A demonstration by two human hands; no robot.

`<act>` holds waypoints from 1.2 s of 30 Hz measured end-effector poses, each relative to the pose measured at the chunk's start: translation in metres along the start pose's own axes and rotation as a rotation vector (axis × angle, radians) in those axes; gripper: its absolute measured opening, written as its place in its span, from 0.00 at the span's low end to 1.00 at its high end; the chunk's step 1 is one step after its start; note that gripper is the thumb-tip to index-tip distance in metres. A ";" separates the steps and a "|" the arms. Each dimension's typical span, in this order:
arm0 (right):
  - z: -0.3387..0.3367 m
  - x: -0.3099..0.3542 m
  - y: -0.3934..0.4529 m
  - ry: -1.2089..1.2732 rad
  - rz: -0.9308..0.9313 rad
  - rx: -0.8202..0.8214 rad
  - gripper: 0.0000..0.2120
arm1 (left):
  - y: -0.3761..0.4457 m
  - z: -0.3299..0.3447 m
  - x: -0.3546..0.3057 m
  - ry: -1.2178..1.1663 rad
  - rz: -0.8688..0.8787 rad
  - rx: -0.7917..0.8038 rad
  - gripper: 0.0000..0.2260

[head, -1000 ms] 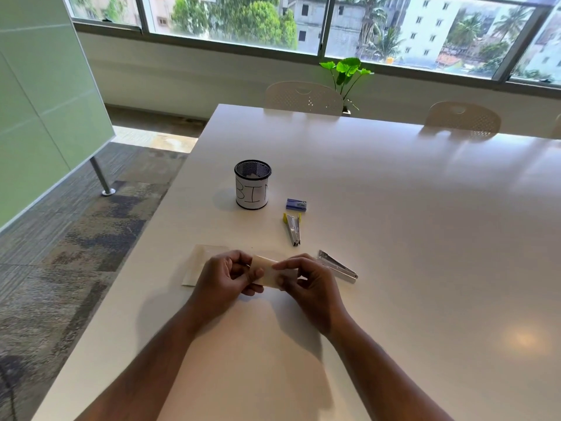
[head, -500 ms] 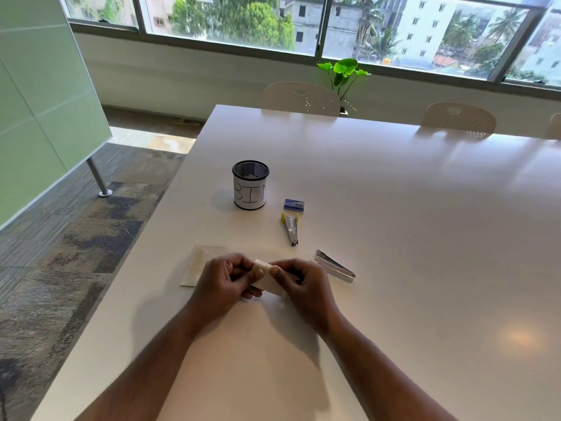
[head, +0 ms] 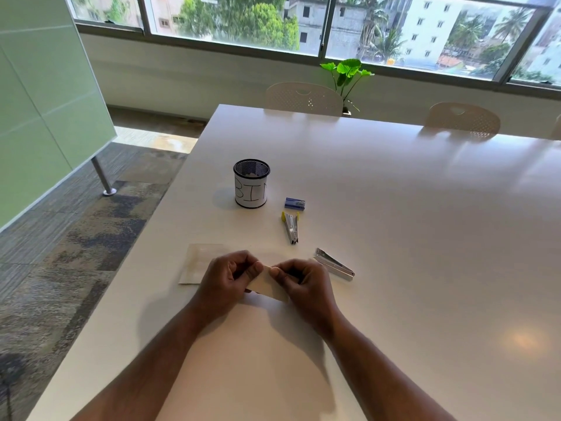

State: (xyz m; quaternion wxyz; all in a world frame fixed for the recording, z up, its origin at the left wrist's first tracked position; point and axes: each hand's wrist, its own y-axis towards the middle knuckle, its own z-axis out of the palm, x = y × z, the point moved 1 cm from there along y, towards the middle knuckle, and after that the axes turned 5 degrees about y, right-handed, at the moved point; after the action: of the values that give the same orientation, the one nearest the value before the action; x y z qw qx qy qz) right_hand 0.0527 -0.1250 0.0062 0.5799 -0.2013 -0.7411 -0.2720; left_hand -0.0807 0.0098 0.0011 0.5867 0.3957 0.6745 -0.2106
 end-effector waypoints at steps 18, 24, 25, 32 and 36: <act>-0.005 -0.007 0.003 -0.001 0.060 -0.106 0.09 | -0.001 -0.001 -0.005 0.021 0.026 -0.082 0.06; -0.006 -0.003 0.000 -0.103 -0.041 -0.234 0.06 | 0.000 -0.004 -0.006 0.025 0.014 -0.088 0.05; -0.010 -0.001 0.000 -0.103 -0.084 -0.292 0.07 | 0.000 -0.004 -0.005 0.018 0.007 -0.091 0.05; -0.052 -0.007 0.002 -0.757 -0.101 -0.452 0.10 | 0.000 -0.004 -0.004 -0.001 -0.017 -0.095 0.06; -0.054 -0.016 0.004 -0.825 0.036 -0.402 0.23 | 0.000 -0.005 -0.004 0.016 -0.018 -0.091 0.07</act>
State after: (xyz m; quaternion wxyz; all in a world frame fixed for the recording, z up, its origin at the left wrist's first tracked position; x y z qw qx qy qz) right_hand 0.0993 -0.1558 0.0014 0.1905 -0.4139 -0.8390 -0.2974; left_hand -0.0843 0.0126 0.0056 0.5965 0.3643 0.6916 -0.1820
